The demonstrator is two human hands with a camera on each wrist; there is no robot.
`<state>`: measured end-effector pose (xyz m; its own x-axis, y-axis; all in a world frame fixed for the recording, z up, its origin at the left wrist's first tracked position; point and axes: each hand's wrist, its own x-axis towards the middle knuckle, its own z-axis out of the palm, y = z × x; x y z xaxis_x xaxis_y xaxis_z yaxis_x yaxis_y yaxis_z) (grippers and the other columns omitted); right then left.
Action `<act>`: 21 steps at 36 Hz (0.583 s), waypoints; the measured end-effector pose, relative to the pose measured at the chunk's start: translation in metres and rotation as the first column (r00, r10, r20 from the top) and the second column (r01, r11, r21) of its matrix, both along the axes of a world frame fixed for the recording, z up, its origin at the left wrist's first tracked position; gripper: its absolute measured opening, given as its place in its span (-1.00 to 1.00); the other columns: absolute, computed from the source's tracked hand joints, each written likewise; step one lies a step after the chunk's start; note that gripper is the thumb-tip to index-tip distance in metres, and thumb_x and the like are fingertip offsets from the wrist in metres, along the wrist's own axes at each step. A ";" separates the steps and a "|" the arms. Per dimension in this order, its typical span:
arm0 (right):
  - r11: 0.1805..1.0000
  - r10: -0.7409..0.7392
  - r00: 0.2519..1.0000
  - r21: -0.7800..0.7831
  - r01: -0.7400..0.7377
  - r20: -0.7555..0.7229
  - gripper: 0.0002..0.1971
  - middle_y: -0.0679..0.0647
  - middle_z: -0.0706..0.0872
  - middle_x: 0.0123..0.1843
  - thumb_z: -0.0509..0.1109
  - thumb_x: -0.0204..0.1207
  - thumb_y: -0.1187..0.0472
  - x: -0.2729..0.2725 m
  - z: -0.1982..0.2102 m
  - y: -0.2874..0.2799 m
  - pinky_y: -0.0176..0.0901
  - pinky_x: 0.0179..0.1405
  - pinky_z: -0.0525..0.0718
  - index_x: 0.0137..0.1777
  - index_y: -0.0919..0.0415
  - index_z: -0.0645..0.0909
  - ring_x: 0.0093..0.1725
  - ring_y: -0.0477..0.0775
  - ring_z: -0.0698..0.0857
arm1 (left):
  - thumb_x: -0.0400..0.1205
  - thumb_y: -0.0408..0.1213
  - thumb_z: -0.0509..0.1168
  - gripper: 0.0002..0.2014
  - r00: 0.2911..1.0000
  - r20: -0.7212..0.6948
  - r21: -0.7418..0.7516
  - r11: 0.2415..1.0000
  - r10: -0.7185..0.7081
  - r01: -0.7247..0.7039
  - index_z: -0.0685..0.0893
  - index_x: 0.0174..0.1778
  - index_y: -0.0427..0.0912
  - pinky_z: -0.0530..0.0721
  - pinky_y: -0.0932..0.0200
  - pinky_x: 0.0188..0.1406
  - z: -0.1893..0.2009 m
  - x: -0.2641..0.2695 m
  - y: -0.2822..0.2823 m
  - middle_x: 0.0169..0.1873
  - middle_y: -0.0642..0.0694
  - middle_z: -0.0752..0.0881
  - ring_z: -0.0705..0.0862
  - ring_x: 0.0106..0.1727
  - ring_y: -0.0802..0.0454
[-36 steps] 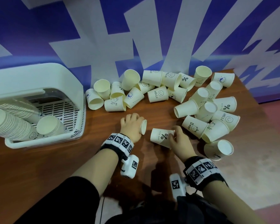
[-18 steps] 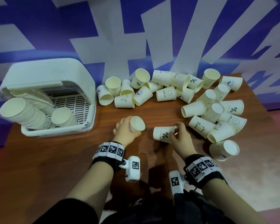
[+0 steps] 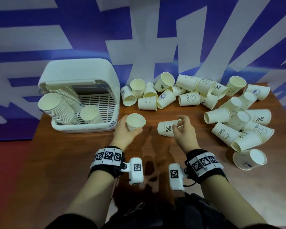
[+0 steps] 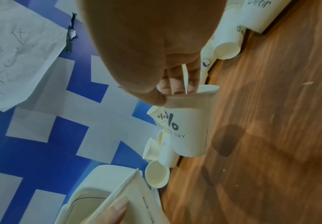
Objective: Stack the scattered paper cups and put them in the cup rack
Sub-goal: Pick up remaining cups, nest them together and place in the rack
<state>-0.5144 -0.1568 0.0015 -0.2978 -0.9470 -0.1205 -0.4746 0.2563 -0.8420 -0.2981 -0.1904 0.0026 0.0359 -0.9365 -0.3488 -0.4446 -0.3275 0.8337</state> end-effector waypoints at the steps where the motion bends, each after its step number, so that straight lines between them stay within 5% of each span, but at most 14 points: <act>1: 1.000 0.003 1.000 -0.016 -0.003 0.001 -0.67 0.00 0.54 -0.06 0.28 0.59 0.30 0.006 0.003 -0.002 -0.20 -0.11 0.47 0.35 0.18 0.43 -0.04 0.04 0.61 | 0.33 -0.06 0.58 -0.30 1.000 -0.023 -0.009 1.000 0.016 -0.017 0.42 0.36 0.19 0.42 -0.06 0.49 0.004 0.005 0.001 0.31 0.08 0.53 0.48 0.40 0.04; 4: 0.999 0.019 1.000 -0.046 -0.019 0.003 -0.68 -0.02 0.54 -0.09 0.29 0.59 0.29 0.024 0.011 -0.009 -0.18 -0.13 0.51 0.33 0.20 0.44 -0.10 0.05 0.61 | 0.46 -0.28 0.54 -0.29 0.997 -0.064 -0.038 0.998 0.037 -0.040 0.37 0.50 -0.03 0.43 0.21 0.30 0.010 0.023 0.000 0.29 0.07 0.49 0.44 0.31 0.13; 8: 0.997 0.023 0.999 -0.077 -0.020 0.028 -0.68 0.00 0.56 -0.04 0.29 0.59 0.28 0.046 0.020 -0.017 -0.29 -0.26 0.50 0.34 0.22 0.44 -0.15 -0.03 0.60 | 0.50 -0.37 0.49 -0.36 0.990 -0.133 -0.066 0.996 0.054 -0.063 0.37 0.45 -0.06 0.52 0.59 -0.18 0.022 0.044 0.001 0.20 0.07 0.50 0.49 0.22 0.13; 11: 0.995 0.018 0.997 -0.099 -0.011 0.070 -0.65 0.02 0.57 0.00 0.29 0.60 0.26 0.063 0.025 -0.022 -0.35 -0.25 0.48 0.37 0.19 0.43 -0.15 -0.07 0.60 | 0.49 -0.33 0.51 -0.38 0.981 -0.164 -0.077 0.991 0.100 -0.114 0.33 0.34 0.11 0.58 0.14 0.29 0.023 0.064 0.000 0.25 0.04 0.52 0.53 0.32 0.01; 13: 0.992 0.022 0.995 -0.125 -0.010 0.096 -0.65 0.02 0.56 -0.01 0.30 0.59 0.27 0.075 0.028 -0.024 -0.46 -0.29 0.49 0.37 0.17 0.44 -0.18 -0.19 0.59 | 0.48 -0.32 0.52 -0.37 0.976 -0.178 -0.087 0.985 0.129 -0.146 0.33 0.33 0.16 0.53 -0.05 0.41 0.023 0.077 -0.001 0.28 0.02 0.52 0.53 0.34 -0.03; 16: 0.983 0.052 0.991 -0.179 -0.029 0.123 -0.66 -0.02 0.57 -0.06 0.32 0.58 0.30 0.091 0.032 -0.027 -0.63 -0.36 0.48 0.34 0.17 0.47 -0.19 -0.22 0.59 | 0.47 -0.32 0.53 -0.36 0.969 -0.196 -0.120 0.977 0.153 -0.178 0.36 0.35 0.12 0.54 -0.10 0.41 0.024 0.094 -0.003 0.32 -0.01 0.52 0.53 0.36 -0.04; 21: 0.969 0.089 0.988 -0.241 -0.056 0.129 -0.69 -0.11 0.61 -0.12 0.36 0.55 0.28 0.117 0.042 -0.034 -0.51 -0.24 0.54 0.29 0.13 0.51 -0.18 -0.14 0.63 | 0.44 -0.29 0.56 -0.35 0.958 -0.238 -0.199 0.957 0.160 -0.209 0.37 0.35 0.09 0.56 0.07 0.36 0.027 0.119 -0.009 0.28 0.04 0.53 0.51 0.37 0.04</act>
<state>-0.3979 -0.1911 0.0431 -0.2233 -0.9719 0.0744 -0.3600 0.0113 -0.9329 -0.1789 -0.1999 0.0294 0.1617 -0.9748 -0.1539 -0.1937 -0.1843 0.9636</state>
